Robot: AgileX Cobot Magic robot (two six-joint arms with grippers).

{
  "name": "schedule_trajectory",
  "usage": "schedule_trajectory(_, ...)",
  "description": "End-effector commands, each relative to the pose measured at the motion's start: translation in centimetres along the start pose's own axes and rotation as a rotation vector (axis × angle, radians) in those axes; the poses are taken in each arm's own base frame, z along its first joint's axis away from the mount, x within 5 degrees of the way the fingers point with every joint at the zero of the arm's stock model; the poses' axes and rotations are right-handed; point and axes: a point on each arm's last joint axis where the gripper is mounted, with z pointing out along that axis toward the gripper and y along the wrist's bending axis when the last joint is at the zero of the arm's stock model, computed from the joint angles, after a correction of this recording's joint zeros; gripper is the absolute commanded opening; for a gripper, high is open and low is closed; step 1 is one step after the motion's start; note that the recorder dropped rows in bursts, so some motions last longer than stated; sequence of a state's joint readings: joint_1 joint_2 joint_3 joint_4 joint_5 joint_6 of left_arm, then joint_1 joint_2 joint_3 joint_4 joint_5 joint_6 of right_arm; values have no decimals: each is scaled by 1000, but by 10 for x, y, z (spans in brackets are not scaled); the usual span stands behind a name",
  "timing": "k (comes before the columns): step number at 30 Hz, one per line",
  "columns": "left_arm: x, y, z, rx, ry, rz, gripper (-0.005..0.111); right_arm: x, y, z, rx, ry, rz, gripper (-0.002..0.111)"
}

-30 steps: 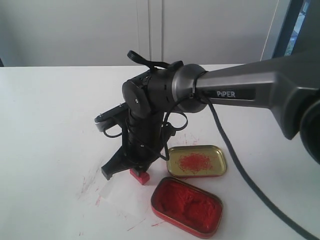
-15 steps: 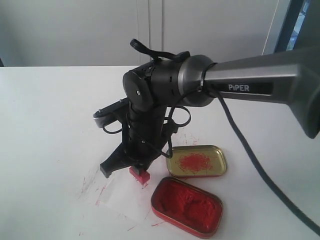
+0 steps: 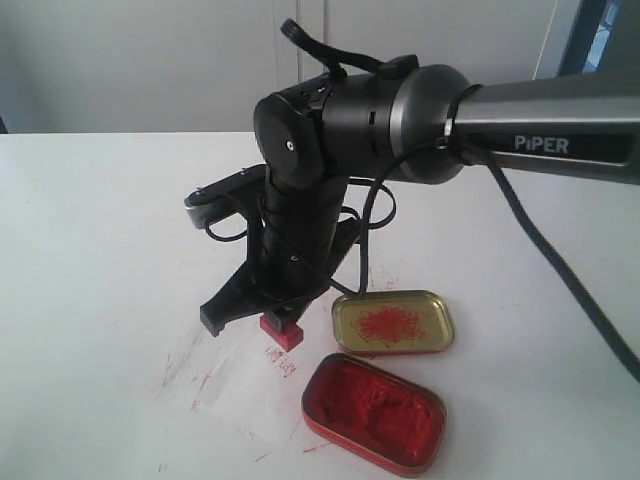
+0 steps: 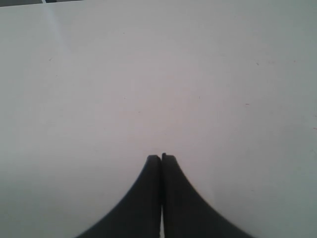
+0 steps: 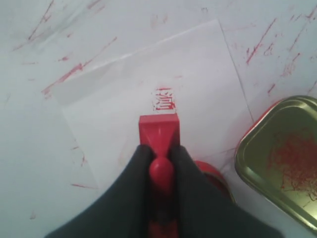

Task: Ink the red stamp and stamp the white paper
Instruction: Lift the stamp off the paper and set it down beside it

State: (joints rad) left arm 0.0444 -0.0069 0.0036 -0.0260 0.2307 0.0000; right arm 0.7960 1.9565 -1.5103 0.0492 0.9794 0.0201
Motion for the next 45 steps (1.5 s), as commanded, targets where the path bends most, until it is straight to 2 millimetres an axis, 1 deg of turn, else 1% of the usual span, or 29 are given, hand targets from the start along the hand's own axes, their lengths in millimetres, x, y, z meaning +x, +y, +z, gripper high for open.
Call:
schedule_trajectory(1,-1,0,0,-3,4,1,0,2,-3,-4,-7,1,-30,0)
schedule_trajectory(5,-1,0,0,-3,4,1,0,-1,-19,-5,-50,-20,22,0)
schedule_trajectory(9,-1,0,0,-3,4,1,0,-2,-40,-8,-182,-47,86,0)
schedule_trajectory(12,-1,0,0,-3,4,1,0,-6,-59,-12,-277,-123,146,0)
schedule_trajectory(15,-1,0,0,-3,4,1,0,-9,-82,-14,-323,-209,273,0)
schedule_trajectory(17,-1,0,0,-3,4,1,0,-11,-94,-17,-356,-270,319,0)
schedule_trajectory(20,-1,0,0,-3,4,1,0,-14,-103,-18,-394,-339,363,0)
schedule_trajectory(22,-1,0,0,-3,4,1,0,-15,-105,-15,-394,-354,376,0)
schedule_trajectory(24,-1,0,0,-3,4,1,0,-18,-107,-9,-390,-364,399,0)
schedule_trajectory(28,-1,0,0,-3,4,1,0,-25,-110,15,-445,-391,507,0)
schedule_trajectory(31,-1,0,0,-3,4,1,0,-31,-110,33,-503,-421,526,0)
schedule_trajectory(36,-1,0,0,-3,4,1,0,-37,-110,57,-593,-474,557,0)
schedule_trajectory(37,-1,0,0,-3,4,1,0,-38,-110,61,-600,-478,561,0)
schedule_trajectory(38,-1,0,0,-3,4,1,0,-38,-112,72,-608,-481,580,0)
schedule_trajectory(40,-1,0,0,-3,4,1,0,-39,-114,83,-600,-471,598,0)
schedule_trajectory(45,-1,0,0,-3,4,1,0,-35,-116,99,-591,-434,639,0)
